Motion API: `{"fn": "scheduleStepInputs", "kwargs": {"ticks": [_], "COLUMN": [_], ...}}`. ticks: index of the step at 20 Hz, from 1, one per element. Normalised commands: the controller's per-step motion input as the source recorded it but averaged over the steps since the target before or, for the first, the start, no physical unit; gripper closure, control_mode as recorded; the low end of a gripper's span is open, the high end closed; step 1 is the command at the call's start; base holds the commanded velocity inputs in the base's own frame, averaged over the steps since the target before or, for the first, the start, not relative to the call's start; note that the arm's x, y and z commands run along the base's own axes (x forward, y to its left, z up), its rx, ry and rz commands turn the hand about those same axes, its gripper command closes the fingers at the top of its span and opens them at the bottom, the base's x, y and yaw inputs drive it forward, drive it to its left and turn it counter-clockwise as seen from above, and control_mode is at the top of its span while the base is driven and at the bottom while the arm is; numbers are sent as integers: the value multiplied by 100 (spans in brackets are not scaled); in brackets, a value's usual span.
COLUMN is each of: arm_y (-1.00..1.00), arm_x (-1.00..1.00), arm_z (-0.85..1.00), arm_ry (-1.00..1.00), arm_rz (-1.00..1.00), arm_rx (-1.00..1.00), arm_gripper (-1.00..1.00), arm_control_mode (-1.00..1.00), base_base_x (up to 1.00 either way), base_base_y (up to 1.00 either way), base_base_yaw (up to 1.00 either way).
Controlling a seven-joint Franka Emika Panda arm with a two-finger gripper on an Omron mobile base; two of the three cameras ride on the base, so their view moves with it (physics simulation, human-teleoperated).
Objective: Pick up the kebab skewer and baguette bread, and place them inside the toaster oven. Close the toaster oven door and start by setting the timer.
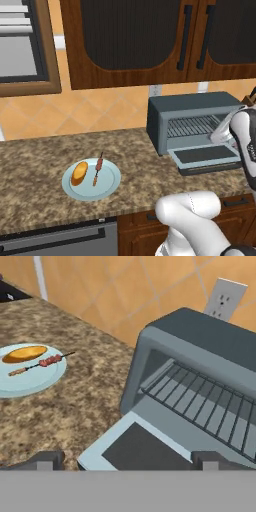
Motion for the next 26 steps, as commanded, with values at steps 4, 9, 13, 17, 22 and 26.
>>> {"fn": "scheduleStepInputs", "kwargs": {"ticks": [4, 9, 13, 17, 22, 26], "arm_y": [-6, -29, -19, -36, -27, -16], "arm_x": [43, 22, 58, 63, 67, 67], "arm_z": [-37, -38, -42, -35, -23, -3], "arm_ry": [-13, -12, -14, -10, -2, 0], "arm_rz": [13, 5, 0, 0, 0, 0], "arm_rx": [0, 0, 0, 0, 0, 0], "arm_gripper": [-100, -100, -100, -100, -100, -100], "arm_control_mode": [-100, -100, -100, -100, -100, -100], "base_base_x": [0, 0, 0, 0, 0, 0], "base_base_y": [0, 0, 0, 0, 0, 0], "base_base_yaw": [0, 0, 0, 0, 0, 0]}}
